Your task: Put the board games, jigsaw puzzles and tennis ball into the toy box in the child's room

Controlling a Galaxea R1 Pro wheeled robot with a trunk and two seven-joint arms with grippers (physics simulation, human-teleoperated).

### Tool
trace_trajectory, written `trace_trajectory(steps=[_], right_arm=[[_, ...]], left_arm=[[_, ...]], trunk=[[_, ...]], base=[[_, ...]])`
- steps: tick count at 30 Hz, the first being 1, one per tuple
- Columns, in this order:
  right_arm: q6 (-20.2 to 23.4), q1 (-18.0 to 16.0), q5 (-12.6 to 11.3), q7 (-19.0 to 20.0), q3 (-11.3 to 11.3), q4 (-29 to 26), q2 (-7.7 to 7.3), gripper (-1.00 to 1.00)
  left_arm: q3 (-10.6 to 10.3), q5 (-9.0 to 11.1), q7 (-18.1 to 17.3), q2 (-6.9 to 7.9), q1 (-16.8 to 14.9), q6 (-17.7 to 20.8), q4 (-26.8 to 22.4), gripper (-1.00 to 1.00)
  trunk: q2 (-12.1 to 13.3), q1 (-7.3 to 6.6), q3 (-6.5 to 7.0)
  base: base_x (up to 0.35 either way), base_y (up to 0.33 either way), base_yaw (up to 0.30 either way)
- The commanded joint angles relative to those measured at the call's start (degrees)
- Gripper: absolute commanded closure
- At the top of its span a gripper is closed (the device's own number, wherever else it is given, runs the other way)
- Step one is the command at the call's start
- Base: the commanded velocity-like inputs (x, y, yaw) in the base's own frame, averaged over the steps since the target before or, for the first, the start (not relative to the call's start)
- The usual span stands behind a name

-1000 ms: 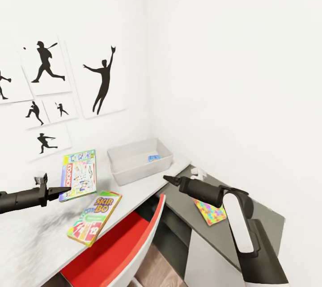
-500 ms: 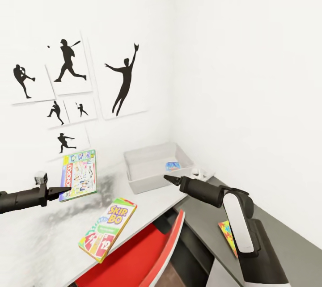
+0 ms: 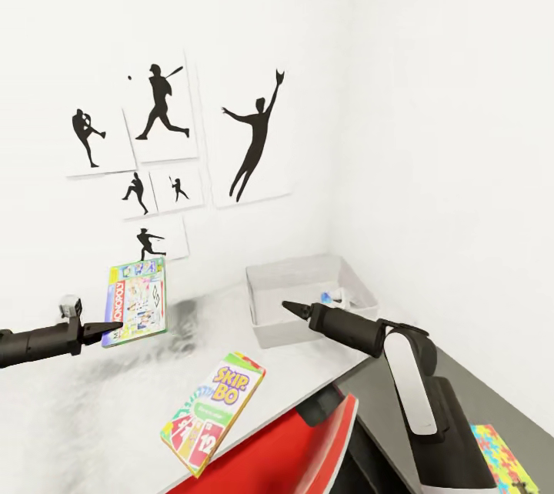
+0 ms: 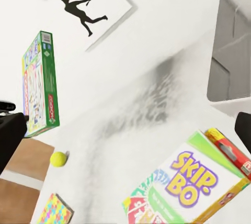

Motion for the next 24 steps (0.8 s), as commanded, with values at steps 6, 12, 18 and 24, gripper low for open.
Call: trace_trajectory(steps=[6,12,18,24], right_arm=[[-0.57,-0.06,0.58,0.75,-0.10,-0.03,-0.04,-1.00],[-0.78,-0.06,0.57,0.76,-0.16,-0.03,-0.06,-1.00],[-0.79,-0.06,0.55,0.76,-0.17,0.04,-0.06,-1.00],[-0.80,-0.06,0.56,0.76,-0.17,0.06,-0.06,-1.00]], left_arm=[[0.02,0.06,-0.24,0.07,-0.07,0.57,-0.03,1.00],[0.02,0.06,-0.24,0.03,-0.07,0.54,-0.02,1.00],[0.02,0.06,-0.24,0.08,-0.06,0.48,0.00,1.00],[0.02,0.06,-0.24,0.09,-0.06,0.48,-0.02,1.00]], trunk=[[-0.10,0.04,-0.15],[-0.10,0.04,-0.15],[-0.10,0.04,-0.15],[-0.10,0.04,-0.15]], base=[[0.224,0.023,0.079],[0.163,0.002,0.004],[0.078,0.000,0.000],[0.004,0.000,0.000]])
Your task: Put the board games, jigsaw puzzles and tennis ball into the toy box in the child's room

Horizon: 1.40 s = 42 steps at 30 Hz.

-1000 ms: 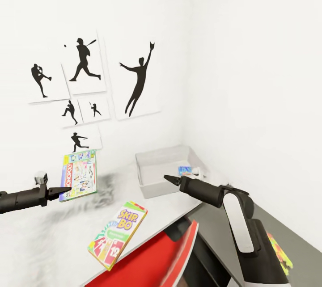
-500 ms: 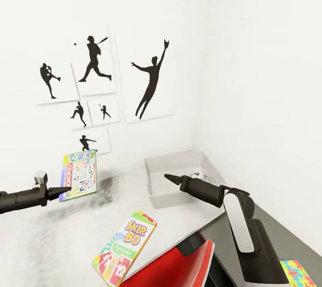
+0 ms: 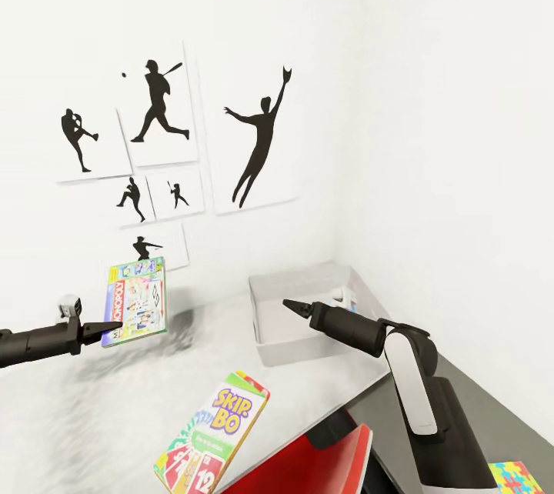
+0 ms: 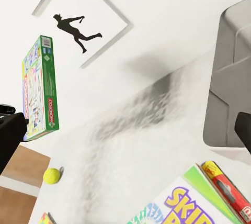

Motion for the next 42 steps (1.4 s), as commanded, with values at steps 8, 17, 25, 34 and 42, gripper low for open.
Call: trace_trajectory(steps=[8,17,25,34,42], right_arm=[[0.21,-0.06,0.55,0.55,-0.08,-0.02,0.03,-1.00],[0.21,-0.06,0.51,0.55,-0.04,-0.02,0.03,-1.00],[0.21,-0.06,0.50,0.63,-0.06,-0.10,0.03,-1.00],[0.21,-0.06,0.50,0.71,-0.08,-0.11,0.03,-1.00],[0.21,-0.06,0.50,0.89,-0.06,-0.11,0.03,-1.00]], left_arm=[[-0.01,-0.01,-0.24,0.02,-0.06,0.61,0.03,1.00],[-0.01,-0.01,-0.24,0.07,-0.06,0.61,0.04,1.00],[-0.01,-0.01,-0.24,0.02,-0.04,0.61,0.01,1.00],[-0.01,-0.01,-0.24,0.08,-0.06,0.61,0.04,1.00],[-0.01,-0.01,-0.24,0.10,-0.04,0.61,0.04,1.00]], trunk=[[-0.10,0.02,-0.11],[-0.10,0.02,-0.11],[-0.10,0.02,-0.11],[-0.10,0.02,-0.11],[-0.10,0.02,-0.11]], base=[[0.059,0.000,0.000],[0.030,0.000,0.000],[0.003,0.000,0.000],[0.040,-0.044,0.000],[0.001,-0.001,0.000]])
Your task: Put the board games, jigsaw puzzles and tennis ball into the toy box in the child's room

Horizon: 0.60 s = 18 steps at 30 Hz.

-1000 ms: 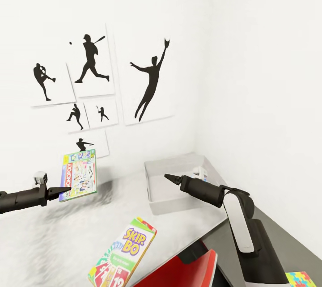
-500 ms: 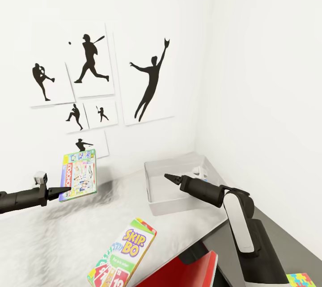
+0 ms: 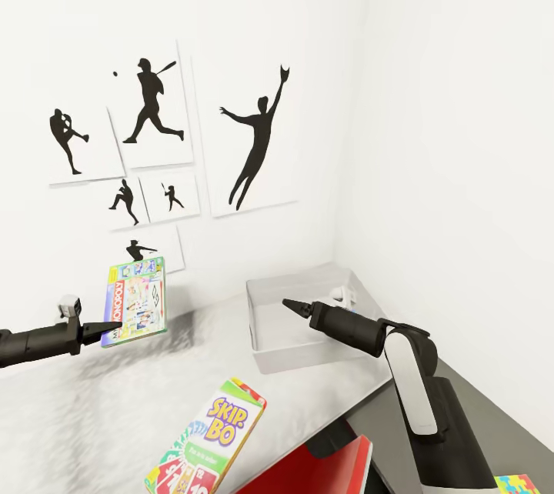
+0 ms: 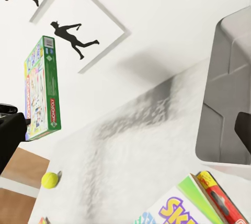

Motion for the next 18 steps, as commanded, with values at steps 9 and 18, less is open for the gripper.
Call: trace_trajectory(steps=[9,18], right_arm=[[0.54,-0.06,0.13,1.17,-2.80,-0.13,-0.05,-1.00],[0.64,-0.06,-0.16,13.83,-9.53,-0.28,-0.33,-1.00]], left_arm=[[0.01,0.07,-0.24,-0.44,-0.07,0.61,-0.01,1.00],[-0.09,-0.05,-0.24,-3.01,-0.24,1.01,-0.43,1.00]], trunk=[[-0.10,0.02,-0.11],[-0.10,0.02,-0.11]], base=[[0.000,0.000,0.000],[0.000,0.000,0.000]])
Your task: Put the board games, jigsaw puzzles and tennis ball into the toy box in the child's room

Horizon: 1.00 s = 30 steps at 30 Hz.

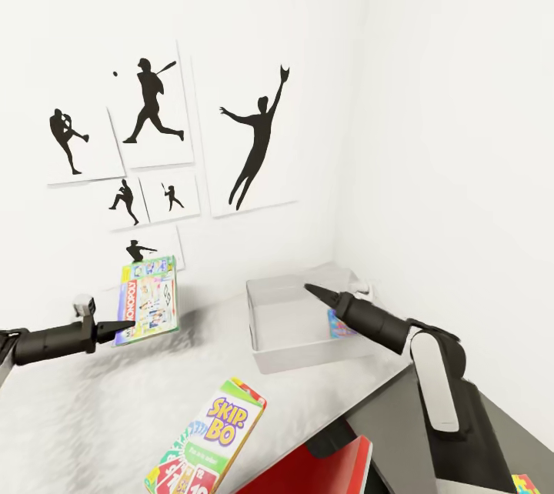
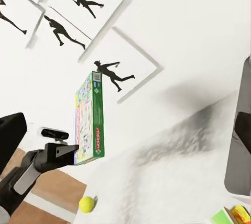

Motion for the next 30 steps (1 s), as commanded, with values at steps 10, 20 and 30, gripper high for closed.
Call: trace_trajectory(steps=[10,20,30], right_arm=[[0.37,1.57,0.38,17.02,-9.50,-0.02,-6.27,-1.00],[0.78,4.62,0.39,23.83,-16.44,-0.02,-6.88,-1.00],[1.30,8.24,0.35,24.01,-23.34,0.03,-7.79,-1.00]], left_arm=[[-0.25,-0.74,3.21,-10.38,-3.62,8.03,-8.28,1.00],[-0.20,-0.64,21.14,-23.46,-13.13,9.20,-5.86,1.00],[0.23,-0.22,45.42,-34.94,-19.53,8.45,4.88,1.00]], trunk=[[-0.10,0.02,-0.11],[-0.10,0.02,-0.11],[-0.10,0.02,-0.24]], base=[[0.000,0.000,0.000],[0.000,0.000,0.000],[0.000,0.000,0.000]])
